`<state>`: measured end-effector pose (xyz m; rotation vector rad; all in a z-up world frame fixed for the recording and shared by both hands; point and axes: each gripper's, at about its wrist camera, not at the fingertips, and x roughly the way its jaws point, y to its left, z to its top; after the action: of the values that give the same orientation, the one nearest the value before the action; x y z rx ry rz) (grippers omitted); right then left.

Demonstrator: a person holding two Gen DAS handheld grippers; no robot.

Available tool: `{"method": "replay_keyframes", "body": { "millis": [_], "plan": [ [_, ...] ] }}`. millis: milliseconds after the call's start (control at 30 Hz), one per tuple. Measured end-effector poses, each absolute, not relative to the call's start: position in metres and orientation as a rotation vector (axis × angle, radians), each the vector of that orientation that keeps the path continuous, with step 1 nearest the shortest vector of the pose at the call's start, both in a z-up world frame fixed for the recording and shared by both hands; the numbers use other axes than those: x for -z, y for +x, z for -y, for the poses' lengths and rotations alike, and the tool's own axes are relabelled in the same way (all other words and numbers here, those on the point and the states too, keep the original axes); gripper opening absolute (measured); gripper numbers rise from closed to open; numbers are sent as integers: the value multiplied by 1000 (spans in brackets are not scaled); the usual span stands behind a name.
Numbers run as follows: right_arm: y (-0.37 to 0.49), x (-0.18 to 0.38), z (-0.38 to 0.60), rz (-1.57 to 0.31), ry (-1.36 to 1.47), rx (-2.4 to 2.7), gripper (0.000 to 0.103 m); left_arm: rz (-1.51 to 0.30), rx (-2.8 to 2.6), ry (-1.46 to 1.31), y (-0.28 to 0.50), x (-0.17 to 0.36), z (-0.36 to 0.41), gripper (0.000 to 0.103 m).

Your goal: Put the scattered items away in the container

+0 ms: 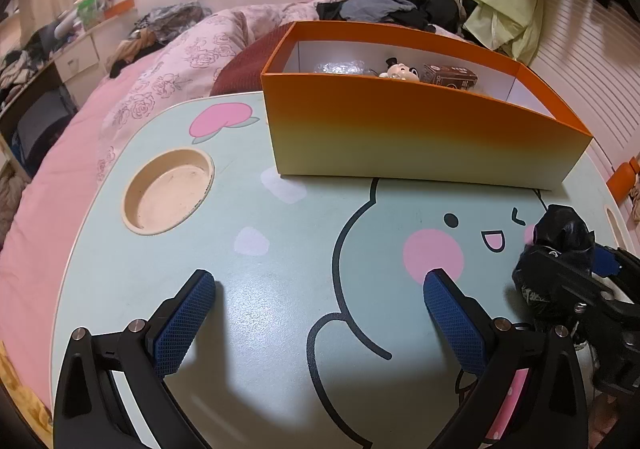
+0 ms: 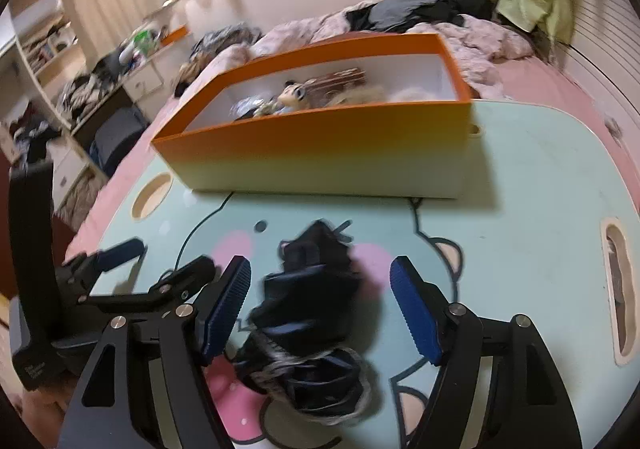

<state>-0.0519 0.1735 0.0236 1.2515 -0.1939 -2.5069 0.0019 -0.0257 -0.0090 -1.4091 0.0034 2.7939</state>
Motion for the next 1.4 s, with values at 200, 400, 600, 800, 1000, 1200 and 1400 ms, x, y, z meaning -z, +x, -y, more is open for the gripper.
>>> {"method": "replay_keyframes", "body": {
  "millis": [200,400,600,800,1000,1200,1400],
  "plan": [
    [-29,-44,-187,237,1047,2588,76,14,-2787,-1412,-1,-3,33,103],
    [-29,-19,-217,333,1172,2621,77,-106,-2774,-1182,-29,-76,21,95],
    [-30,-11,-223,385,1187,2605,77,-68,-2471,-1384,-112,-72,-6,34],
    [-25,-11,-228,435,1178,2602,77,-202,-2408,-1499,-147,-38,-36,32],
    [-25,-12,-227,427,1173,2596,78,-307,-2412,-1458,-149,-37,-46,10],
    [-24,-13,-227,438,1167,2592,78,-167,-2455,-1275,-125,-84,-25,10],
    [-24,-14,-227,440,1168,2593,78,10,-2484,-1109,-63,-140,19,10]
  ]
}}
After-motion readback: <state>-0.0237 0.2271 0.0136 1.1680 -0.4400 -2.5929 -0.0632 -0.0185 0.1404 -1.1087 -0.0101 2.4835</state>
